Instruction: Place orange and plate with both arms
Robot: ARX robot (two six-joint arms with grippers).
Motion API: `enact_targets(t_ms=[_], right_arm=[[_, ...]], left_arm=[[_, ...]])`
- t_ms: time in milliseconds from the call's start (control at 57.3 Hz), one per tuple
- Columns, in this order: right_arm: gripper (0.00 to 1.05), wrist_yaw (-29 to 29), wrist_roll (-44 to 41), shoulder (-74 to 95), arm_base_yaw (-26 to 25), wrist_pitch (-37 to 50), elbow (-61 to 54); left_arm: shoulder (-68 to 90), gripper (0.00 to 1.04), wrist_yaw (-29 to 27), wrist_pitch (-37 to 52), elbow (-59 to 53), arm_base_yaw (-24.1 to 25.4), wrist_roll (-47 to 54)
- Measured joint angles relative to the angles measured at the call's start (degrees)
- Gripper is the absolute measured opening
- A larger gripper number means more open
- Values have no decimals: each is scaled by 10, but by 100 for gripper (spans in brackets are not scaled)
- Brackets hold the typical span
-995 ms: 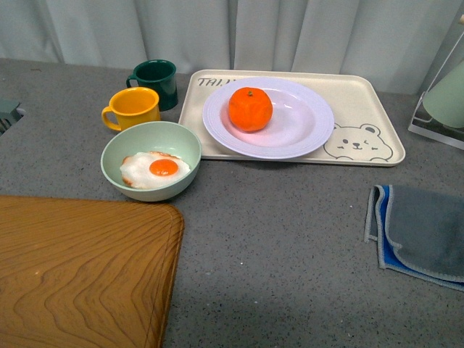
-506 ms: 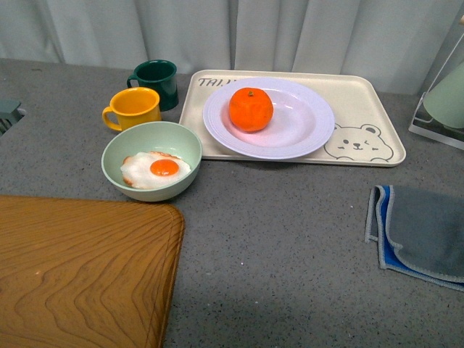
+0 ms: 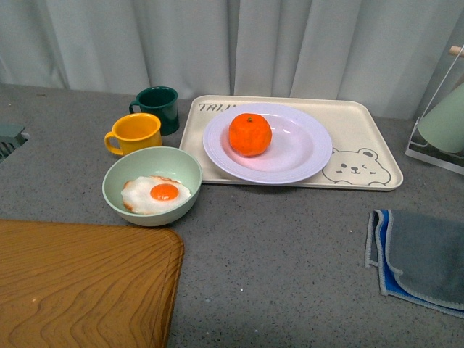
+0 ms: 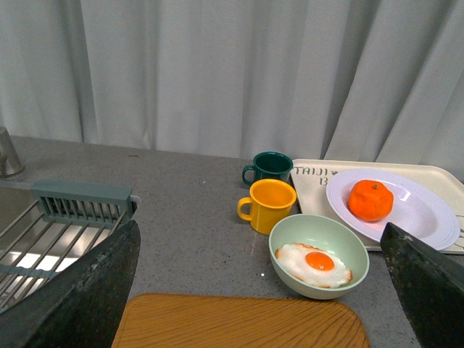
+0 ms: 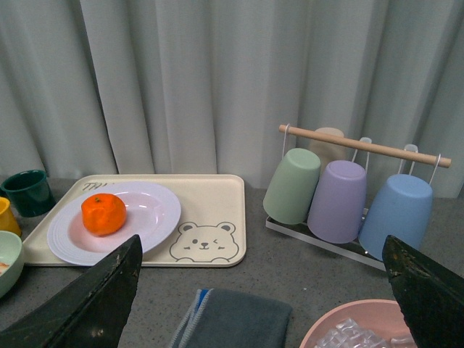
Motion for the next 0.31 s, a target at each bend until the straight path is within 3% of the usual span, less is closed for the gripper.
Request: enact_targets(t_ms=[314], right_arm=[[95,0,0,0,0,0,0]], left_arm=[[0,98,0,0,0,0,0]])
